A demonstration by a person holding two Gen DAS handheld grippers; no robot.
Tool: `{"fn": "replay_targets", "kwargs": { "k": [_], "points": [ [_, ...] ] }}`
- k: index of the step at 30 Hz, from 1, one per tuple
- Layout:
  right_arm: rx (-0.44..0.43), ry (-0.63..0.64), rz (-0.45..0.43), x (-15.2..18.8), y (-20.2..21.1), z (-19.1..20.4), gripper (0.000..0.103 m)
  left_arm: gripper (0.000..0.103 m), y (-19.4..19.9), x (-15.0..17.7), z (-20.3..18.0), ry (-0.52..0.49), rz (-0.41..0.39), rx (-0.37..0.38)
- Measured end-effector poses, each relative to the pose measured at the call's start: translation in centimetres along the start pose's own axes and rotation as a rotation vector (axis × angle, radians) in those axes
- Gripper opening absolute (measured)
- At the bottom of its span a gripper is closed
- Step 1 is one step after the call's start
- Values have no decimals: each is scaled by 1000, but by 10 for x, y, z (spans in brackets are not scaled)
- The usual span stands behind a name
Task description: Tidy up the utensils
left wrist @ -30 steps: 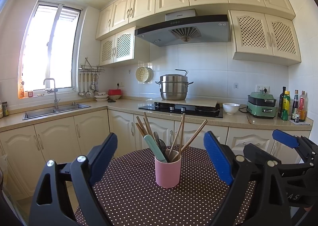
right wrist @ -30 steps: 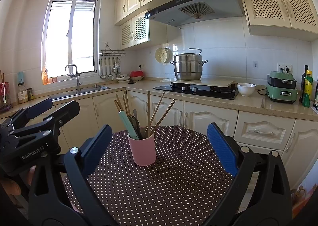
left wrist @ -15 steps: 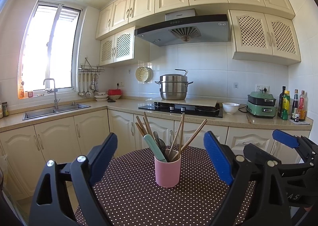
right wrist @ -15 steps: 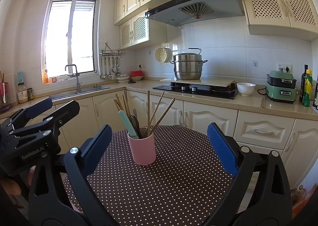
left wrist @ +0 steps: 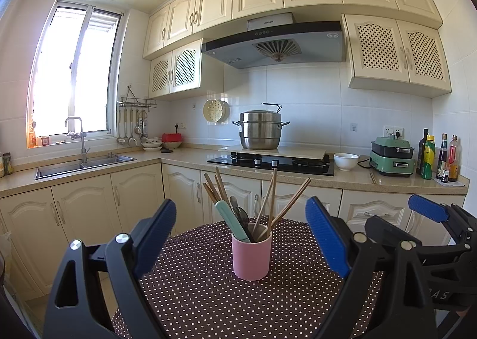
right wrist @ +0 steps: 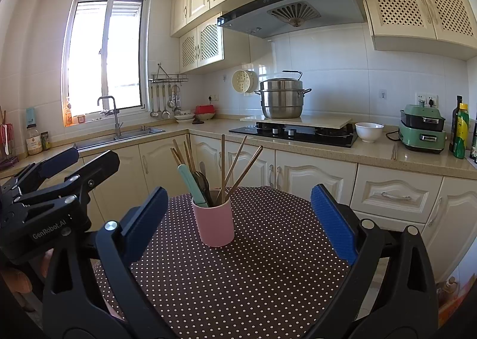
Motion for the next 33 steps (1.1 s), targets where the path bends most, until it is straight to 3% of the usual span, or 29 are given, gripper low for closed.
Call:
{"fn": "replay_targets", "kwargs": {
  "k": [33],
  "points": [
    [22,-2,21,4,-7,-4,95,87,-14,2,-2,9,22,26]
  ]
}}
Point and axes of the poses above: each gripper's, at about its wrist camera, not at the fingertips, and y roughly against the way its jaws point, z to its left, x to its underside, the point moved 9 cm from there along -y, roughly the way its jaws point, and after that the axes turned 12 degrees about x, right-handed, at the moved point
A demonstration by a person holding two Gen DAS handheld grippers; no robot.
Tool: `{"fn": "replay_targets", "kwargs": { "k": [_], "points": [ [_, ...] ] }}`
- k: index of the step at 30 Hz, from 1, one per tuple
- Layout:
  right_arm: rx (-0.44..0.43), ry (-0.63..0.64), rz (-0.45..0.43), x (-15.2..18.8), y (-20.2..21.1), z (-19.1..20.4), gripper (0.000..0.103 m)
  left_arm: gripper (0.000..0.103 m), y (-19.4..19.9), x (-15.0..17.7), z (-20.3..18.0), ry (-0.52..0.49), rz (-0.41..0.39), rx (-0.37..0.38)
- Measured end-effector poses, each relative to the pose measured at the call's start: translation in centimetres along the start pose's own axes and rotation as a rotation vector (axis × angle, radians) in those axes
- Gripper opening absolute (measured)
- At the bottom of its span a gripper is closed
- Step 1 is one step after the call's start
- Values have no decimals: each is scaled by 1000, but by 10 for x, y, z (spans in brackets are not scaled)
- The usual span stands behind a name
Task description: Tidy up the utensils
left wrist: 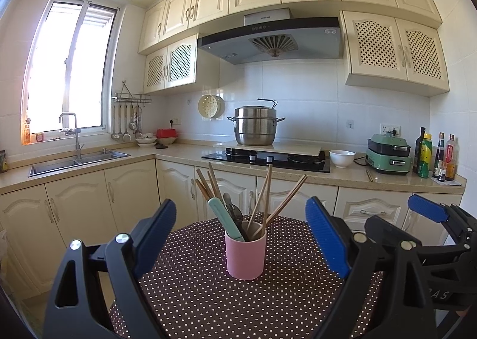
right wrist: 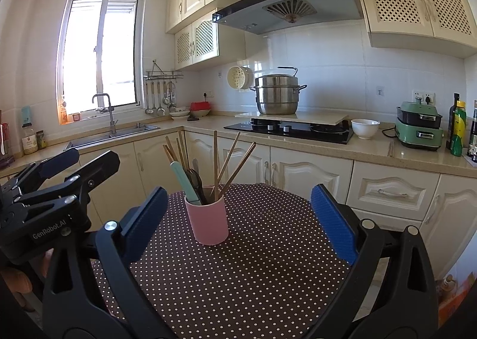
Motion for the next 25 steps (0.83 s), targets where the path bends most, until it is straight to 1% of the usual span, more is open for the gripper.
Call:
{"fn": "replay_targets", "kwargs": {
  "k": [9,17,20,25],
  "points": [
    [-5,-4,6,0,-5,0,95,87,-4,1,0,-3,5,-7],
    [-7,-11,33,6,-20,0,95,87,-18,7,5,5,27,-6],
    [-6,-13,55,11,-30,0,95,87,-29,13,8,19,49,-7],
    [-5,-11,116,27,-57,-2,95,87,-57,35,18,64,124,7]
  ]
}}
Point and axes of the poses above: each gripper's, at about its wrist camera, not at the fingertips, and y roughly against the way its jaws point, z to its left, x to its underside, the point moved 9 cm from there along -y, roughly the way its jaws point, and after that the axes turned 12 degrees about x, right-handed, at the moved point
